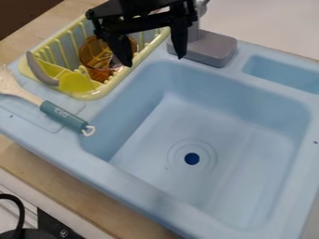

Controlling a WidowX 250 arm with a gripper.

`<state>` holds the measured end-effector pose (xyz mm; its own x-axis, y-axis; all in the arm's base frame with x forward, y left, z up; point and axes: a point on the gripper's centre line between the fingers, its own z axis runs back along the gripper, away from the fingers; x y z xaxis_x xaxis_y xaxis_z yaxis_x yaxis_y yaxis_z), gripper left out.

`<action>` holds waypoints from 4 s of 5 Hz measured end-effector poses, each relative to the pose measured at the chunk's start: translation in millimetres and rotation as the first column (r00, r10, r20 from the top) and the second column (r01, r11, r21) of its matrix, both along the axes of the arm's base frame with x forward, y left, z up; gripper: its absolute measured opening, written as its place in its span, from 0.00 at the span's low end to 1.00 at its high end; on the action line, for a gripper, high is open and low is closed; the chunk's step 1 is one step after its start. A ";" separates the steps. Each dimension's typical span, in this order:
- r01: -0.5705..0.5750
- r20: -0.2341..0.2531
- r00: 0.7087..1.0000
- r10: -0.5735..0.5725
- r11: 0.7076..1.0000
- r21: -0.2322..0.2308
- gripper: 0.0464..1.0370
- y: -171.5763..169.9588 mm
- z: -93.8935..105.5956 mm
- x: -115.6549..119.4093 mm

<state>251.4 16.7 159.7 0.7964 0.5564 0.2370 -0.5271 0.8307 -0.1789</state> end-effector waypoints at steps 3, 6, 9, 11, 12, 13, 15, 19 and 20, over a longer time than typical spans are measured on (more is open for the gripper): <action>-0.036 -0.086 0.995 0.042 0.997 0.066 0.96 20.6 -9.7 -4.7; -0.187 -0.050 0.979 0.197 0.969 0.161 0.96 81.7 9.2 5.2; -0.298 -0.065 0.949 0.307 0.946 0.128 0.96 124.0 -14.4 13.0; -0.301 -0.039 0.951 0.306 0.949 0.094 0.96 134.7 -29.3 22.8; -0.297 -0.030 0.953 0.302 0.950 0.099 0.96 136.5 -32.2 25.4; -0.288 -0.048 0.955 0.292 0.954 0.078 0.96 136.5 -39.9 26.3; -0.294 -0.042 0.954 0.298 0.953 0.079 0.96 136.7 -42.6 26.4; -0.280 -0.059 0.957 0.284 0.958 0.067 0.96 136.7 -68.9 33.0; -0.259 -0.087 0.961 0.264 0.964 0.063 0.92 136.2 -76.9 31.8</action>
